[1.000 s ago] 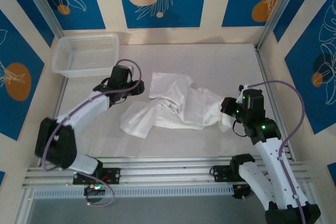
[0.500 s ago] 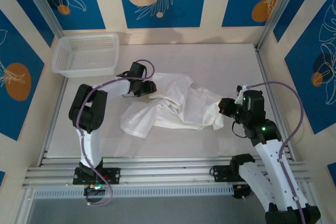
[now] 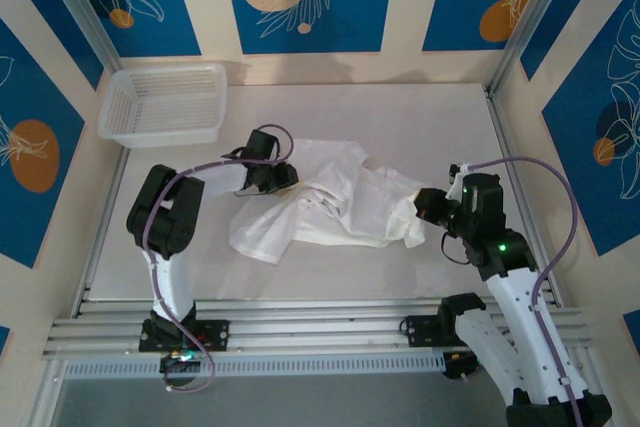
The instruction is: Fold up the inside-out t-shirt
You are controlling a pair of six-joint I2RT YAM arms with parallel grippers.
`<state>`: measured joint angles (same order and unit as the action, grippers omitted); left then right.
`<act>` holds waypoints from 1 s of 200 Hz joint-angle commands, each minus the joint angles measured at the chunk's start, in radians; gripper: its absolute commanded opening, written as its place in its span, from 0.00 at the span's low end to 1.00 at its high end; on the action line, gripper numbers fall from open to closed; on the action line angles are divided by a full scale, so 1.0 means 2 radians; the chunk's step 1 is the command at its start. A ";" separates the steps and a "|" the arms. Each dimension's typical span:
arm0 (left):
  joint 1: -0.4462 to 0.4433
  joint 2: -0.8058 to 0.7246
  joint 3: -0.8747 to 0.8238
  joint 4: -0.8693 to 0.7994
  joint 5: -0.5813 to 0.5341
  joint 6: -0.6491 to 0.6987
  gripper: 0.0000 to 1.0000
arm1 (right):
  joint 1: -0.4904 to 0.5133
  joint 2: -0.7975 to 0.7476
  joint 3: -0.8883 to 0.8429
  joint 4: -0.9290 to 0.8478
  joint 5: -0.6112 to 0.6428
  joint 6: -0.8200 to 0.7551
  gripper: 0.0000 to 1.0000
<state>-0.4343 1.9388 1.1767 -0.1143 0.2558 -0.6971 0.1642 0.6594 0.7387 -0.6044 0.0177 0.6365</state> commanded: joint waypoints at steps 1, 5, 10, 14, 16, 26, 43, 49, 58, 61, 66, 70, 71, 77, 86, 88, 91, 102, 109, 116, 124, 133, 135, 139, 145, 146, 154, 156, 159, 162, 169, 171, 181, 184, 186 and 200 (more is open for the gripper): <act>-0.003 -0.004 0.010 0.032 0.034 -0.015 0.26 | 0.004 -0.013 0.006 -0.008 -0.007 0.007 0.00; -0.003 -0.005 0.011 0.032 0.035 -0.015 0.24 | 0.005 -0.013 0.005 -0.007 -0.007 0.008 0.00; -0.003 -0.006 0.013 0.032 0.037 -0.016 0.21 | 0.006 -0.014 0.004 -0.006 -0.007 0.009 0.00; -0.003 -0.007 0.015 0.031 0.036 -0.015 0.19 | 0.006 -0.014 0.002 -0.005 -0.007 0.009 0.00; -0.003 -0.007 0.015 0.031 0.036 -0.015 0.18 | 0.006 -0.015 0.002 -0.004 -0.007 0.009 0.00; -0.003 -0.005 0.017 0.023 0.031 -0.013 0.12 | 0.007 -0.014 0.000 -0.003 -0.007 0.008 0.00; -0.002 -0.002 0.017 0.019 0.027 -0.010 0.08 | 0.008 -0.014 -0.003 -0.002 -0.006 0.007 0.00; -0.002 -0.002 0.015 0.021 0.030 -0.010 0.05 | 0.008 -0.014 -0.004 -0.002 -0.004 0.008 0.00; -0.002 0.000 0.014 0.023 0.034 -0.010 0.00 | 0.008 -0.014 -0.005 -0.002 -0.004 0.009 0.00; -0.002 0.000 0.014 0.023 0.034 -0.009 0.00 | 0.008 -0.014 -0.006 -0.001 -0.002 0.010 0.00; -0.002 0.000 0.015 0.022 0.035 -0.008 0.00 | 0.008 -0.014 -0.007 -0.001 -0.001 0.011 0.00; -0.002 -0.001 0.015 0.022 0.035 -0.007 0.00 | 0.009 -0.013 -0.007 -0.001 0.000 0.012 0.00; -0.002 -0.002 0.015 0.022 0.035 -0.007 0.00 | 0.008 -0.013 -0.007 -0.001 0.001 0.012 0.00; -0.001 -0.006 0.016 0.023 0.036 -0.005 0.00 | 0.008 -0.013 -0.004 -0.002 0.005 0.013 0.00; 0.006 -0.022 0.018 0.024 0.045 -0.006 0.00 | 0.009 -0.013 0.010 -0.008 0.014 0.015 0.00; 0.008 -0.028 0.019 0.024 0.046 -0.007 0.00 | 0.008 -0.013 0.014 -0.009 0.016 0.015 0.00; 0.012 -0.037 0.022 0.022 0.049 -0.007 0.00 | 0.008 -0.014 0.021 -0.010 0.020 0.014 0.00; 0.030 -0.083 0.042 0.007 0.054 -0.001 0.00 | 0.008 -0.015 0.062 -0.010 0.043 0.000 0.00; 0.043 -0.116 0.068 -0.018 0.049 0.007 0.00 | 0.008 -0.015 0.097 -0.008 0.065 -0.011 0.00; 0.055 -0.150 0.107 -0.049 0.037 0.019 0.00 | 0.008 -0.013 0.135 0.000 0.088 -0.026 0.00; 0.064 -0.185 0.158 -0.088 0.020 0.039 0.00 | 0.007 -0.011 0.180 0.013 0.113 -0.044 0.00; 0.071 -0.220 0.217 -0.129 -0.005 0.061 0.00 | 0.006 -0.008 0.228 0.030 0.139 -0.061 0.00; 0.072 -0.228 0.232 -0.137 -0.013 0.066 0.00 | 0.007 -0.007 0.237 0.035 0.144 -0.065 0.00; 0.073 -0.242 0.258 -0.153 -0.027 0.077 0.00 | 0.007 -0.006 0.254 0.043 0.152 -0.072 0.00; 0.074 -0.261 0.291 -0.174 -0.047 0.091 0.00 | 0.007 -0.005 0.276 0.056 0.161 -0.079 0.00; 0.074 -0.264 0.297 -0.177 -0.051 0.093 0.00 | 0.007 -0.005 0.279 0.058 0.162 -0.081 0.00; 0.075 -0.287 0.333 -0.196 -0.073 0.106 0.00 | 0.007 -0.006 0.302 0.074 0.167 -0.089 0.00; 0.075 -0.293 0.340 -0.199 -0.078 0.108 0.00 | 0.007 -0.005 0.306 0.077 0.167 -0.090 0.00; 0.075 -0.302 0.351 -0.205 -0.085 0.112 0.00 | 0.007 -0.006 0.314 0.080 0.168 -0.093 0.00; 0.075 -0.311 0.358 -0.209 -0.092 0.115 0.00 | 0.006 -0.005 0.321 0.082 0.169 -0.095 0.00; 0.075 -0.331 0.370 -0.214 -0.107 0.123 0.00 | 0.007 -0.005 0.338 0.085 0.171 -0.101 0.00; 0.075 -0.337 0.372 -0.215 -0.111 0.125 0.00 | 0.007 -0.006 0.343 0.085 0.171 -0.102 0.00; 0.075 -0.367 0.372 -0.212 -0.131 0.132 0.00 | 0.007 -0.007 0.364 0.088 0.171 -0.110 0.00; 0.075 -0.376 0.371 -0.211 -0.137 0.134 0.00 | 0.007 -0.008 0.369 0.090 0.170 -0.113 0.00; 0.075 -0.382 0.371 -0.210 -0.140 0.136 0.00 | 0.007 -0.008 0.374 0.091 0.170 -0.115 0.00; 0.075 -0.415 0.370 -0.206 -0.162 0.144 0.00 | 0.007 -0.007 0.408 0.089 0.165 -0.127 0.00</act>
<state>-0.2817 1.1503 1.9495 -0.3946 0.0658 -0.4885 0.1764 0.6422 1.4750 -0.4606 0.3050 0.4606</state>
